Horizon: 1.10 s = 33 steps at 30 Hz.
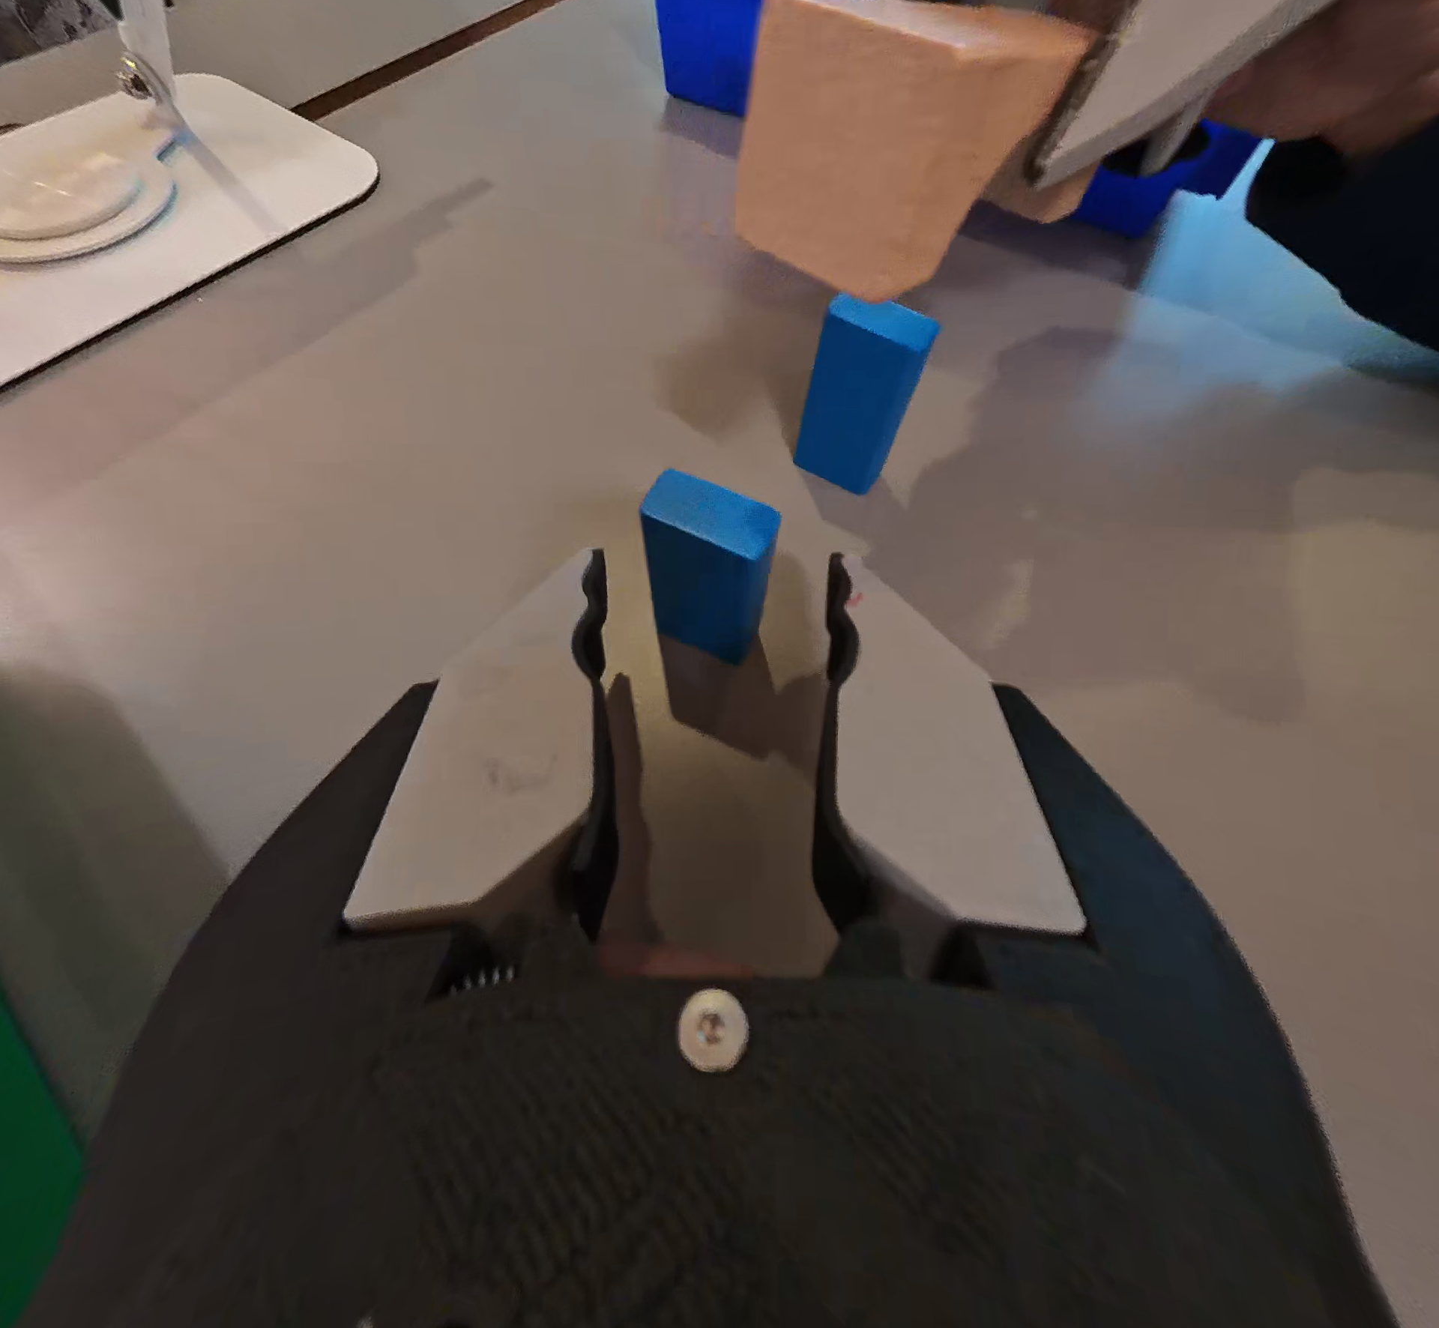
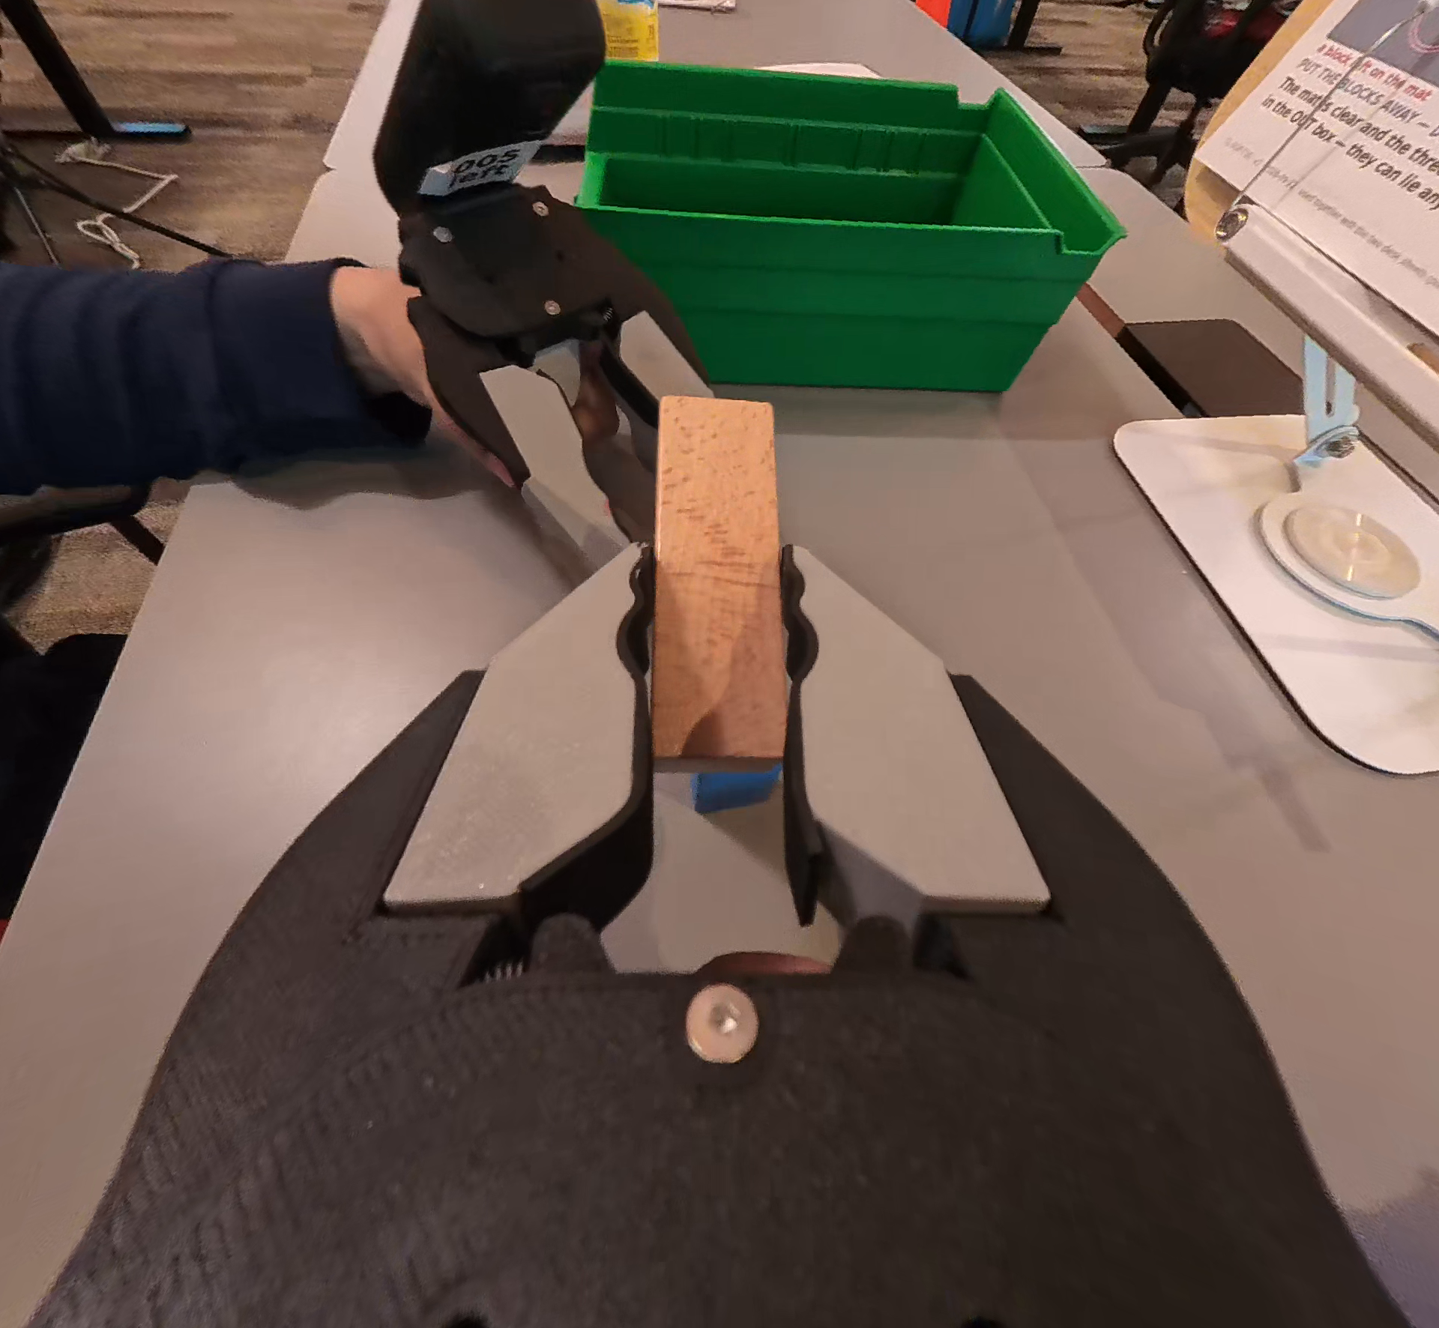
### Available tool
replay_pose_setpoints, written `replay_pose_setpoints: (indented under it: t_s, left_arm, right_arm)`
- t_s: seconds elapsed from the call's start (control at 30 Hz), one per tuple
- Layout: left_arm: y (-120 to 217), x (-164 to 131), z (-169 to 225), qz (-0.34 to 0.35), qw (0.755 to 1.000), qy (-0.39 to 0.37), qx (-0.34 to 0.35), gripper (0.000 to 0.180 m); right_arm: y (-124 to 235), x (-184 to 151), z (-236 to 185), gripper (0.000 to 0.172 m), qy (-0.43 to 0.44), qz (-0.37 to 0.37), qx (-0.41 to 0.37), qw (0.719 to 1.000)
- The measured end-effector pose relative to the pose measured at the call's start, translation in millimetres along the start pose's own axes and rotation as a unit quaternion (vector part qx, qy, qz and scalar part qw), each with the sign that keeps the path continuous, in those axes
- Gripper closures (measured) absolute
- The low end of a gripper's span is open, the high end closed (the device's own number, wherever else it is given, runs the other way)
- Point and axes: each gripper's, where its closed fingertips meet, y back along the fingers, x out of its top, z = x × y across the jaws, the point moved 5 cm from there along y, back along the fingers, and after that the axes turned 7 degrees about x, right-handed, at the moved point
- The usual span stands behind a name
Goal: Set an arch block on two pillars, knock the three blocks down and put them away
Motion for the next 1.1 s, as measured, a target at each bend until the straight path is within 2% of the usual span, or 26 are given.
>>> replay_pose_setpoints:
  t_s: [0.1,0.27,0.4,0.57,0.63,0.7,0.83,0.97,1.1]
  left_arm:
    - [-3,0,-2,-0.009,1.000,-0.001,-0.018,0.127]
    - [-6,-3,1,-0.023,0.998,-0.046,-0.044,0.132]
    - [-11,-6,-2,-0.043,0.997,-0.058,-0.040,0.134]
    - [-13,-6,-6,-0.048,0.996,-0.051,-0.054,0.148]
    - [-13,-6,-7,-0.048,0.996,-0.047,-0.057,0.149]
    - [-13,-7,-7,-0.048,0.996,-0.048,-0.065,0.149]
    - [-12,-7,-7,-0.049,0.996,-0.048,-0.061,0.149]
    - [-10,-9,-8,-0.051,0.996,-0.043,-0.055,0.149]
    - [-9,-14,-8,-0.066,0.996,-0.049,-0.039,0.150]
  right_arm:
    - [1,1,0,0.142,0.001,0.003,0.001,1.000]
    - [-3,-1,-2,0.142,0.000,-0.002,0.009,1.000]
    - [-5,-2,-3,0.142,-0.004,-0.001,0.013,1.000]
    - [-7,-1,-4,0.142,-0.005,0.002,0.014,1.000]
    - [-7,0,-4,0.162,-0.004,0.014,0.016,1.000]
    - [-4,3,0,0.172,-0.006,0.028,0.004,1.000]
    - [-1,2,4,0.172,-0.018,0.023,-0.011,1.000]
    - [10,6,2,0.172,-0.030,0.055,-0.009,0.998]
    - [3,-13,5,0.169,-0.039,0.015,-0.014,0.999]
